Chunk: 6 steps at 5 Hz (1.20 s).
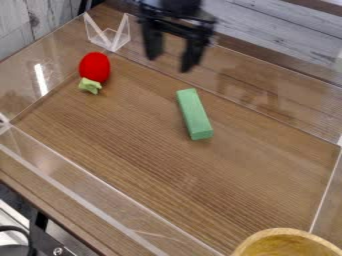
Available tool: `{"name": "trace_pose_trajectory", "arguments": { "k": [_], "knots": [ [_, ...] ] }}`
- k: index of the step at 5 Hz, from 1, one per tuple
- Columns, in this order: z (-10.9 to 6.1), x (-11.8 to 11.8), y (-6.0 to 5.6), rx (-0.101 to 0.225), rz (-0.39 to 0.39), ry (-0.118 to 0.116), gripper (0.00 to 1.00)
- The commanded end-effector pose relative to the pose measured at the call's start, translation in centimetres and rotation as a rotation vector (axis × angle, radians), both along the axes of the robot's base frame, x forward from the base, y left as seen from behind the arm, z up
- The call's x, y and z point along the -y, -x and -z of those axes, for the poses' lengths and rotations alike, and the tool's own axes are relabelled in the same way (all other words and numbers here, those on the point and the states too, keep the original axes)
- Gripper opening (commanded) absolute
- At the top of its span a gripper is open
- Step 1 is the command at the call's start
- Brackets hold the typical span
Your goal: Move the red object to the right side of the table
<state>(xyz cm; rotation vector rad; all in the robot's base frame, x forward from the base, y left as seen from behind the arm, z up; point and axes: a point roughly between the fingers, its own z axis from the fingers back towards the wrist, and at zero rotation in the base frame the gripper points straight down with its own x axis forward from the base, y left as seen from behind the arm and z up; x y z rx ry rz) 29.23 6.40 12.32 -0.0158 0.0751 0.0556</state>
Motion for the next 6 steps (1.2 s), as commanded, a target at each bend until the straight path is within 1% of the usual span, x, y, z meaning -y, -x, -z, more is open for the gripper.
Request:
{"name": "trace_pose_trajectory", "arguments": {
  "k": [1, 2, 3, 4, 6],
  "knots": [
    [-1.2, -5.0, -0.3, 0.075, -0.074, -0.025, 1.00],
    [-0.4, -9.6, -0.8, 0.084, -0.152, -0.033, 1.00],
    [0.4, -11.9, -1.3, 0.084, -0.170, -0.026, 1.00],
    [1.1, -12.5, -1.7, 0.080, -0.166, -0.023, 1.00],
    [3.9, -13.7, -2.2, 0.070, -0.282, -0.019, 1.00]
  ]
}}
